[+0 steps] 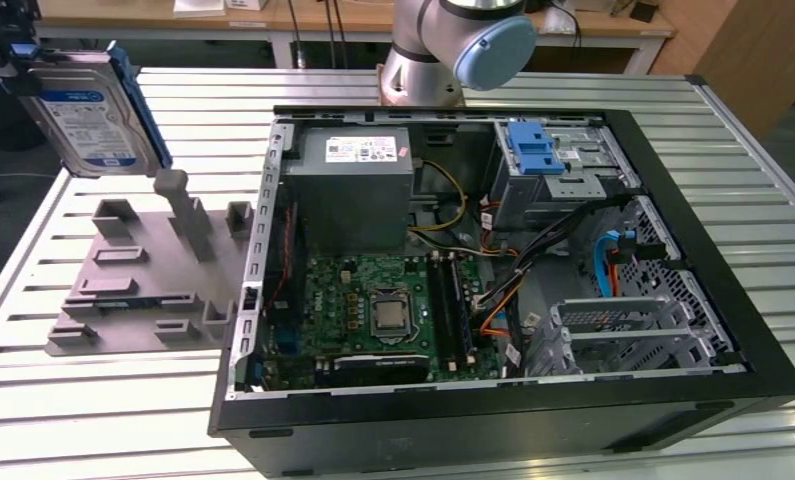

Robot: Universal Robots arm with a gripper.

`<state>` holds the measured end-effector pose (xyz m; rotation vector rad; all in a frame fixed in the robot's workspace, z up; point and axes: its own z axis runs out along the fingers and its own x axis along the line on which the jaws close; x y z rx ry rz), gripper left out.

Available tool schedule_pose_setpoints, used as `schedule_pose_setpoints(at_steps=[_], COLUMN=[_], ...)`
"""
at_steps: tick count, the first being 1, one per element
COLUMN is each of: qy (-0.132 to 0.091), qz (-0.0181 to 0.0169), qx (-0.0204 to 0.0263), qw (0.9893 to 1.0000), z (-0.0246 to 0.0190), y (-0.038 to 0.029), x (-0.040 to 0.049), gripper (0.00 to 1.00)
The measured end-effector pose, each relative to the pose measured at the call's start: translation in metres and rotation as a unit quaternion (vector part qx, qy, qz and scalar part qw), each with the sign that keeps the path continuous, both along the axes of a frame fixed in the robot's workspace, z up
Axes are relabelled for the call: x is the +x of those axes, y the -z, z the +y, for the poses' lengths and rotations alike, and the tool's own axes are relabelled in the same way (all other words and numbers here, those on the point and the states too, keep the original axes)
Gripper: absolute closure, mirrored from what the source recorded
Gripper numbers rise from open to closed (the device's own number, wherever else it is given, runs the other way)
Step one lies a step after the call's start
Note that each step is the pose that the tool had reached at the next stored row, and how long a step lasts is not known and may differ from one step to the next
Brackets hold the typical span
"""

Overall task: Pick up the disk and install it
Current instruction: 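Pick up the disk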

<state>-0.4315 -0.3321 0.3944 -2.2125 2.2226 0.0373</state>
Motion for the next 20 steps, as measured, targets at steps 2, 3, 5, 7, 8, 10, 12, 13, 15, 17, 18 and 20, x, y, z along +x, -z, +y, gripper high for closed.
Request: schedule_pose_setpoints(at_steps=[2,3,5,7,8,10,12,13,15,17,18,20], qy=[0.000,0.000,0.000,0.000,0.000,0.000,0.000,0.000,0.000,0.000,0.000,0.000], qz=[0.0000,0.0000,0.0000,0.0000,0.0001,0.0000,0.0000,0.0000,0.0000,0.0000,0.0000,0.0000], qx=[0.0000,0.0000,0.0000,0.0000,0.0000,0.0000,0.0000,0.0000,0.0000,0.0000,0.0000,0.0000], qw=[1.0000,1.0000,1.0000,1.0000,1.0000,1.0000,1.0000,1.0000,1.0000,1.0000,1.0000,1.0000], z=[0.0000,0.0000,0.0000,0.0000,0.0001,0.0001,0.0002,0.0003,0.0003,0.0003,0.0003,0.0003], y=[-0.0004,-0.0006,-0.0009,-0.0013,-0.0015,-0.0020,-0.0028,-0.0029,-0.0029,-0.0029,-0.0029,-0.0030], x=[0.0000,0.0000,0.0000,0.0000,0.0000,0.0000,0.0000,0.0000,0.0000,0.0000,0.0000,0.0000], gripper=[0.64,0.64,0.64,0.64,0.64,0.64,0.64,0.64,0.64,0.64,0.64,0.64])
